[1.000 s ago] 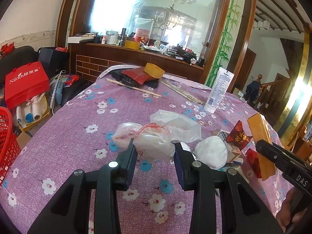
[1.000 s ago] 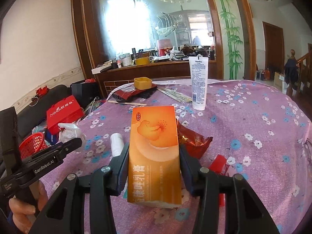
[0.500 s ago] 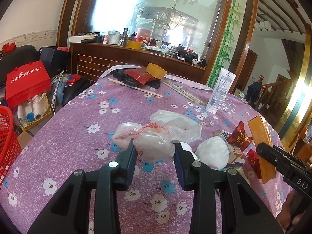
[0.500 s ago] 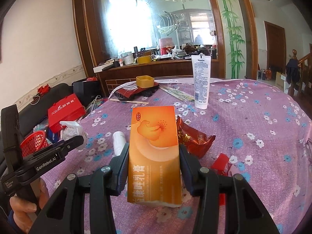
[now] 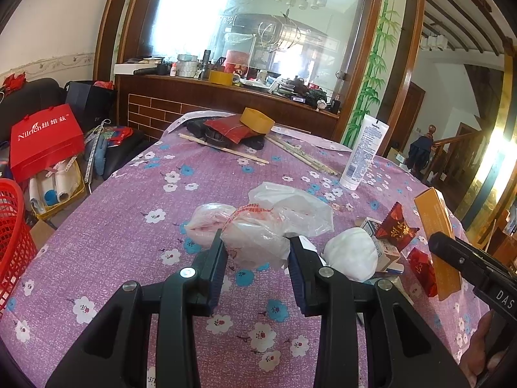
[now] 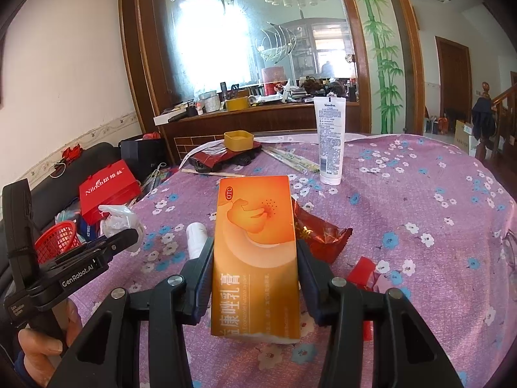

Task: Collect trash
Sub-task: 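Hold the white plastic bag and orange box above the table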

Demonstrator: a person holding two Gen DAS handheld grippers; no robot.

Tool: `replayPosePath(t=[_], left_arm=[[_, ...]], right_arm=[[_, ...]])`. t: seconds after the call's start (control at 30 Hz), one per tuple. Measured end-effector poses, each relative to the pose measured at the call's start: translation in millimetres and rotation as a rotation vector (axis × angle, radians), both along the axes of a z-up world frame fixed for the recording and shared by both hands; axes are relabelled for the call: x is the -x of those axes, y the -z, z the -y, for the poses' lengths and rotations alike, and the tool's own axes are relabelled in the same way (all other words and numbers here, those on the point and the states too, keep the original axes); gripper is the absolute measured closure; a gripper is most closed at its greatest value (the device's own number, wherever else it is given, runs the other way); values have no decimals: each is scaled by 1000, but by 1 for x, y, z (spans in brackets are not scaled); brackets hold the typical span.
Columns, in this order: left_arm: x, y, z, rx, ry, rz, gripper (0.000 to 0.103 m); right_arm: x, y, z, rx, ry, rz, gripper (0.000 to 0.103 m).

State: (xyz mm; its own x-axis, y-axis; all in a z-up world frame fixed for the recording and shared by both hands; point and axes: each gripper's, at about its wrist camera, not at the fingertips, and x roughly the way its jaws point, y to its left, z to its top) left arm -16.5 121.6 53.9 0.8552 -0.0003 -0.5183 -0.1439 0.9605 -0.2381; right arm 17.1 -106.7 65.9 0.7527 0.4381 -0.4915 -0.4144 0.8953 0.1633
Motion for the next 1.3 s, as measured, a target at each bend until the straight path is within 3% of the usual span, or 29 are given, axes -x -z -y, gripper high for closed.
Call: replayPosePath(t=[0.3, 0.47, 0.57, 1.0, 1.3], left_arm=[[2, -2, 0, -5, -3, 6, 69], [5, -6, 4, -29, -10, 31, 69], [9, -9, 8, -48, -11, 44, 69], [78, -22, 36, -93, 47, 55, 69], [102, -17, 43, -104, 54, 35, 68]], right_arm=[[-4, 1, 3, 20, 39, 2, 52], [-5, 1, 0, 101, 110, 42, 52], [-5, 1, 2, 105, 141, 17, 52], [75, -2, 9, 243, 236, 50, 52], [93, 6, 7, 259, 221, 42, 52]])
